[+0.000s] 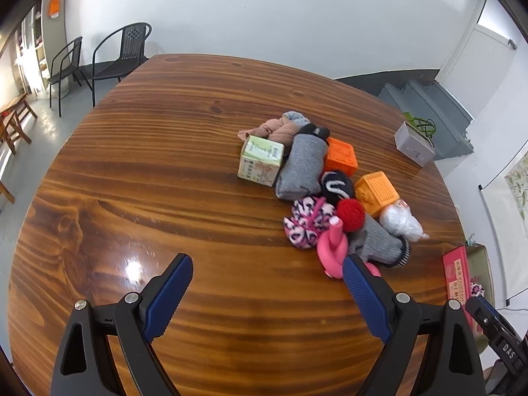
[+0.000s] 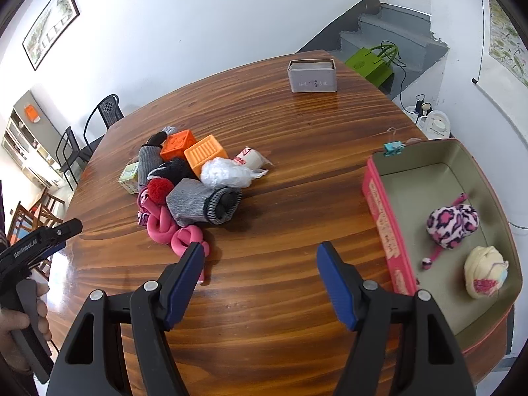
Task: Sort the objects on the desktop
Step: 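Return both tools to the pile on the table, then grasp the green-white box with the left tool while the right tool grasps the orange block, then carry the orange block into the box with the right tool and release it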
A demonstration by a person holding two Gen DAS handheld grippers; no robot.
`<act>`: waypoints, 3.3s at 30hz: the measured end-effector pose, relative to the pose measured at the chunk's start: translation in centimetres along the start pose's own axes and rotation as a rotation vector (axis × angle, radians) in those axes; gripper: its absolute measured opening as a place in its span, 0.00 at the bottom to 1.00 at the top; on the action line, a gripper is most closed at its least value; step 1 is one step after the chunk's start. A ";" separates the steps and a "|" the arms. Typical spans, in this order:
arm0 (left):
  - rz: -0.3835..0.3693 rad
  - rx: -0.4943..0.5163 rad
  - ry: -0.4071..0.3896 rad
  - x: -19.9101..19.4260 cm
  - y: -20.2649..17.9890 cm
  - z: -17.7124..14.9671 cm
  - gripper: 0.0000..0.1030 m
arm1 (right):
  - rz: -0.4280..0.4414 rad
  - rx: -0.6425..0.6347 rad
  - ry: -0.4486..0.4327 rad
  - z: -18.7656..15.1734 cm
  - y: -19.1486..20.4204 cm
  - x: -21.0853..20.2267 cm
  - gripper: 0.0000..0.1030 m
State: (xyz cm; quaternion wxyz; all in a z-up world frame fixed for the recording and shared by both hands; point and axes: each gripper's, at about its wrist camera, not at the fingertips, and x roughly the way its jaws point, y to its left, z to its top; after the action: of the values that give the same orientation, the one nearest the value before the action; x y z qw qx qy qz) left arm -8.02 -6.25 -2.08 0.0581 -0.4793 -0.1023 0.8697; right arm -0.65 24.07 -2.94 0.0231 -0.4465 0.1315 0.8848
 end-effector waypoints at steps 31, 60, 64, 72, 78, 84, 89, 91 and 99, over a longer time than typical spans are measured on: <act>0.011 0.134 0.079 16.2 1.3 10.2 0.91 | -0.069 0.018 -0.017 4.4 4.3 4.3 0.72; -0.069 0.111 0.085 12.1 2.2 9.3 0.54 | -0.016 -0.327 0.154 11.1 8.6 19.1 0.72; -0.073 0.116 0.078 10.9 2.1 8.7 0.54 | 0.018 -0.294 0.170 11.0 8.0 19.7 0.62; -0.076 0.117 0.062 8.7 1.9 7.7 0.54 | 0.063 -0.220 0.100 10.8 7.4 16.0 0.60; -0.077 0.135 0.046 6.6 0.2 7.0 0.54 | 0.097 -0.135 0.017 10.3 5.4 10.8 0.60; -0.100 0.182 0.033 4.1 -2.6 5.3 0.54 | 0.066 0.012 -0.045 8.4 -0.1 5.2 0.60; -0.151 0.210 0.027 2.8 -6.1 4.0 0.54 | -0.036 0.113 -0.085 6.7 -6.3 1.2 0.60; -0.172 0.228 0.023 2.3 -7.8 3.4 0.54 | -0.084 0.150 -0.096 6.1 -9.0 -0.2 0.60; -0.245 0.319 0.021 0.8 -15.2 1.0 0.54 | -0.220 0.189 -0.121 5.1 -16.8 -3.6 0.60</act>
State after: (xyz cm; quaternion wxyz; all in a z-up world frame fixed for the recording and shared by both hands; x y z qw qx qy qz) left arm -9.26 8.57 1.39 0.2397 -0.4570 -0.0200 0.8563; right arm 0.14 41.85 -0.75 0.1697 -0.3998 0.1626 0.8859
